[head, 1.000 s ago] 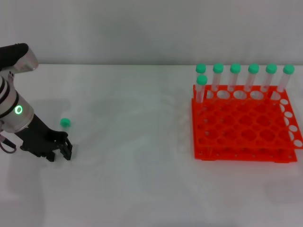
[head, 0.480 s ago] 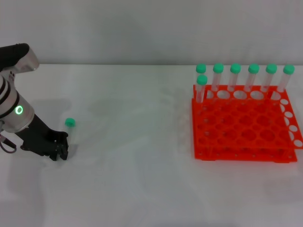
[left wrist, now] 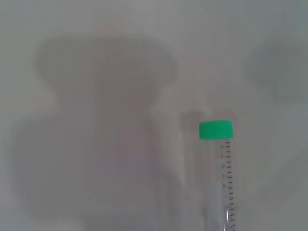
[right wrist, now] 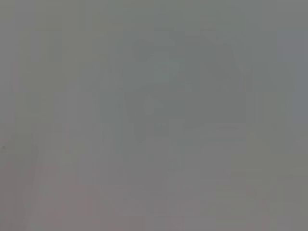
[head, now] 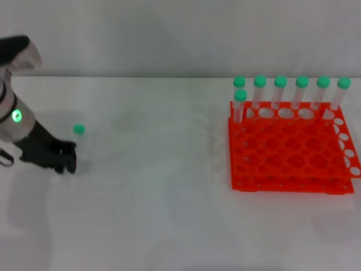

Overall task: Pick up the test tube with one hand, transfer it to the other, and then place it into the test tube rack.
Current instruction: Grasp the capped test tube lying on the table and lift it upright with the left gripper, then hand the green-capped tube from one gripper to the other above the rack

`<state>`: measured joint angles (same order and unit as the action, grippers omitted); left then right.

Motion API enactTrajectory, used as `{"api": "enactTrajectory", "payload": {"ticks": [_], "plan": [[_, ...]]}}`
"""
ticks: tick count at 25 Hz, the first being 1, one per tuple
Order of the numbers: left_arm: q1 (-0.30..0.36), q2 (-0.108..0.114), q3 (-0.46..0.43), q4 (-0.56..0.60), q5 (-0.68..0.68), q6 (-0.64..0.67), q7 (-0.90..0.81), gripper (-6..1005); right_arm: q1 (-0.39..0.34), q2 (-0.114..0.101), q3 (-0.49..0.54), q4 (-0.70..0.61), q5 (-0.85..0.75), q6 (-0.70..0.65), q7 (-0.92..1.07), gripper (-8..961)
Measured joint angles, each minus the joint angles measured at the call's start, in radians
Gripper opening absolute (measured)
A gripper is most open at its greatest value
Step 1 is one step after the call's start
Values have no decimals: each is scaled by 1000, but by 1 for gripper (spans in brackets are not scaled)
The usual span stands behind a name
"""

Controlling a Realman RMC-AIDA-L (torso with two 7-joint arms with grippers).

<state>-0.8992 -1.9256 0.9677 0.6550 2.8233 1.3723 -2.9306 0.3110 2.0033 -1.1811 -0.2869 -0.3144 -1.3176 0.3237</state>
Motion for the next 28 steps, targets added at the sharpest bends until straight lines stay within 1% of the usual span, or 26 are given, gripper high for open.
{"api": "enactTrajectory", "payload": {"ticks": [1,2,3,4,6,8,10,12,13,14,15,16,17,19,22,23,25,26,27,28], "plan": [[0,6,-16,20,-7,3,5,186,0,0,0,-1,0,0,4,875],[0,6,-16,20,-7,3,5,186,0,0,0,-2,0,0,7,875],[4,13,-85,85,-40,14,41,186,0,0,-1,-3,0,0,8,875],[4,13,-85,85,-40,14,41,186,0,0,-4,-5,0,0,11,875],[10,14,-157,128,-102,19,103,186,0,0,-15,-10,0,-1,22,875],[25,14,-206,149,-189,21,181,186,1,0,-30,-17,0,-1,34,874],[58,14,-239,166,-320,23,276,185,2,-1,-55,-27,0,-1,49,874],[104,14,-249,176,-478,28,391,185,3,-5,-93,-42,0,-2,62,874],[134,12,-251,178,-561,32,459,185,3,-12,-124,-56,0,-2,73,873],[158,9,-251,180,-640,37,525,185,2,-23,-166,-78,-5,-2,96,873],[196,4,-251,180,-743,51,629,185,0,-31,-193,-97,-19,-2,117,873],[213,2,-251,181,-794,60,683,185,-1,-39,-210,-112,-34,-3,132,873],[240,-2,-251,180,-852,74,756,185,-4,-51,-233,-137,-68,-4,166,872],[308,-17,-250,181,-983,113,920,185,-4,-70,-252,-197,-161,-6,252,872],[369,-47,-247,181,-1069,167,1072,185,7,-92,-251,-292,-313,-11,424,871],[389,-61,-248,181,-1092,192,1131,185,14,-98,-250,-318,-349,-15,471,871],[424,-87,-247,181,-1123,245,1241,185,40,-103,-250,-358,-422,-28,564,870],[440,-103,-248,181,-1131,274,1308,185,40,-103,-250,-358,-422,-28,564,870],[453,-118,-248,181,-1134,304,1373,185,79,-103,-251,-370,-481,-52,657,870],[461,-130,-247,180,-1129,325,1419,185,92,-104,-250,-369,-495,-62,681,870]]}}
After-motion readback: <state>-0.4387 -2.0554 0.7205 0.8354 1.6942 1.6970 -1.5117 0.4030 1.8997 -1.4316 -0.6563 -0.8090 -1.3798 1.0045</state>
